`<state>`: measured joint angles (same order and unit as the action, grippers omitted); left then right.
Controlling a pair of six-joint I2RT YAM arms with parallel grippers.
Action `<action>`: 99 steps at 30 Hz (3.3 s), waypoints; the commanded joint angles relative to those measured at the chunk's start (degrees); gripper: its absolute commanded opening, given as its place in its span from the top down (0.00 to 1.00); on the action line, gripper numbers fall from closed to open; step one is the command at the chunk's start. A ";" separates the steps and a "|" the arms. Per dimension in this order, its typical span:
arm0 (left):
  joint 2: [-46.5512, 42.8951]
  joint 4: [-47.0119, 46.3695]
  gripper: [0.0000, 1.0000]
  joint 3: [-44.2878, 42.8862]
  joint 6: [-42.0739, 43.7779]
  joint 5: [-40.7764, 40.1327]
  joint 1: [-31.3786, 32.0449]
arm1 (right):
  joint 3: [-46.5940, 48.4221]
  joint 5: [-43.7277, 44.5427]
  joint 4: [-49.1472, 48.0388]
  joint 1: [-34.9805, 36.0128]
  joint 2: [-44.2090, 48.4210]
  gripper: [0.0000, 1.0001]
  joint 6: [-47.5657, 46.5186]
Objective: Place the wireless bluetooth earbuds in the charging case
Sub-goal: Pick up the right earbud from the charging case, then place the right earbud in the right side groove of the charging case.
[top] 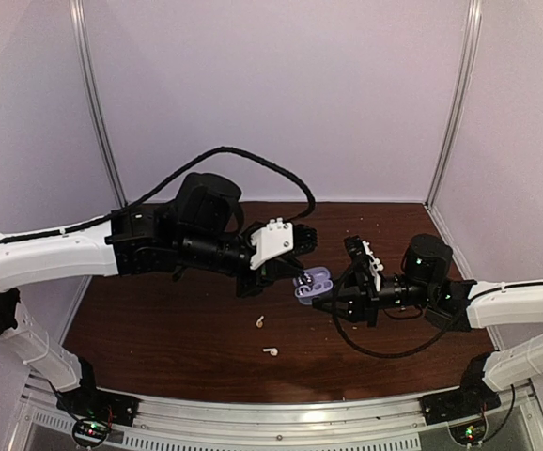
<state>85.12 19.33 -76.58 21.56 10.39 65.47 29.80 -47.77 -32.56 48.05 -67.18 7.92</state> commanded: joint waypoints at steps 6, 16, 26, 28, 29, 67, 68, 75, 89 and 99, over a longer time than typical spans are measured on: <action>-0.52 -2.37 0.80 0.02 0.50 1.57 0.35 | 1.71 -0.04 -0.23 0.37 0.03 1.00 -0.41; 0.84 -2.12 0.81 -0.59 0.93 1.10 0.35 | 1.73 -0.23 -0.06 0.38 0.36 1.00 -0.25; 1.09 -1.54 0.90 -0.89 1.15 1.66 0.36 | 1.83 -0.31 -0.05 0.33 0.29 1.00 -0.28; 1.33 -1.21 0.89 -0.94 1.20 1.77 0.31 | 1.84 -0.31 -0.05 0.37 0.36 1.00 -0.35; 1.47 -1.09 0.86 -0.98 1.18 1.89 0.33 | 1.82 -0.31 -0.05 0.35 0.30 1.00 -0.30; 0.47 -3.52 1.00 -4.04 -0.77 -1.96 0.49 | 2.09 0.93 0.65 0.45 -0.78 1.00 -0.63; 0.64 -3.51 1.00 -4.17 -0.77 -1.88 0.57 | 2.14 1.19 0.76 0.45 -0.71 1.00 -0.67; 2.45 -2.89 1.00 -5.67 -1.75 -1.70 1.23 | 2.10 4.37 1.62 0.47 0.53 1.00 -1.58; 5.89 -2.86 1.00 -6.88 -4.81 -0.86 2.02 | 1.39 5.32 0.53 0.55 2.16 1.00 -1.51; 5.44 -2.19 1.00 -5.50 -3.69 -1.42 2.41 | 0.62 5.25 -0.88 0.55 2.93 1.00 -0.98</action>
<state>90.65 18.09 -82.26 17.45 9.08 67.26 30.50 -43.20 -30.68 48.27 -65.78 6.83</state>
